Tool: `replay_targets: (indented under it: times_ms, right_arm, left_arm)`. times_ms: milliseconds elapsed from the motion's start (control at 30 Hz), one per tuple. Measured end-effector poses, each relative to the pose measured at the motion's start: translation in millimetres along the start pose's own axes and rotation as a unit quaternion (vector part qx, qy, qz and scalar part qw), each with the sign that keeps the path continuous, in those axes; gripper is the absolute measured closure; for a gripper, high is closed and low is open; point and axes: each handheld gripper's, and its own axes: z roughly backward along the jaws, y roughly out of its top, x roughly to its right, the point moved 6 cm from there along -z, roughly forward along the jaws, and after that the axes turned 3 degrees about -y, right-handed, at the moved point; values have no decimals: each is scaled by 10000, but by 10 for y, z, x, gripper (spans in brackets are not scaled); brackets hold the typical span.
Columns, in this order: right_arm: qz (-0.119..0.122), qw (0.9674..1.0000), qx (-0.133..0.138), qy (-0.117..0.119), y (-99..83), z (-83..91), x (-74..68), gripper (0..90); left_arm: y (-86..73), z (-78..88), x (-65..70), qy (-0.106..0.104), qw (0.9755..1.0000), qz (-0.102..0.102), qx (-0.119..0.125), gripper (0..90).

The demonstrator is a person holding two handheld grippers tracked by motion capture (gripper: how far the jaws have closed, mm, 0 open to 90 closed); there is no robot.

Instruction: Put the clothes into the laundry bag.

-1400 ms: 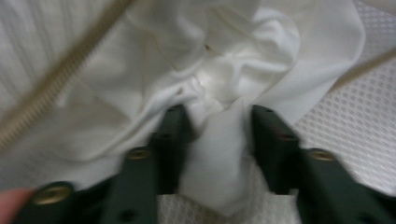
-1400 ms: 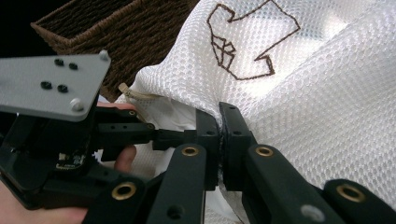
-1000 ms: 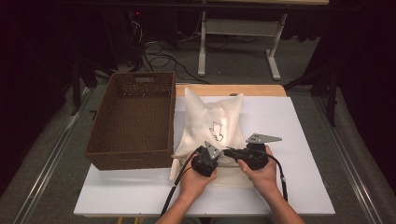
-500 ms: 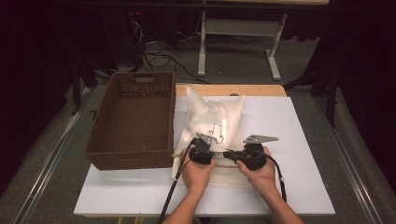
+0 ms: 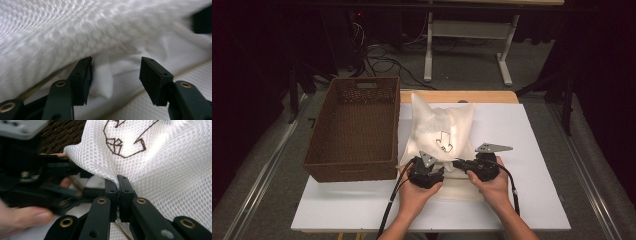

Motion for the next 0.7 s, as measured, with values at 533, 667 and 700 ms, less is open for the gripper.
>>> replay_targets:
  times_ms: [533,667,700]
  right_arm:
    - [27,10000,-25,-11,-16,-10,-20,892]
    - [15,10000,-35,-6,-19,-6,-21,892]
    - [11,10000,-40,-4,-20,-5,-25,892]
  left_arm:
    - [108,-371,98,559,9957,-535,-509,885]
    - [133,-430,18,518,9980,-280,-243,900]
    - [147,-441,-3,531,9980,-217,-246,900]
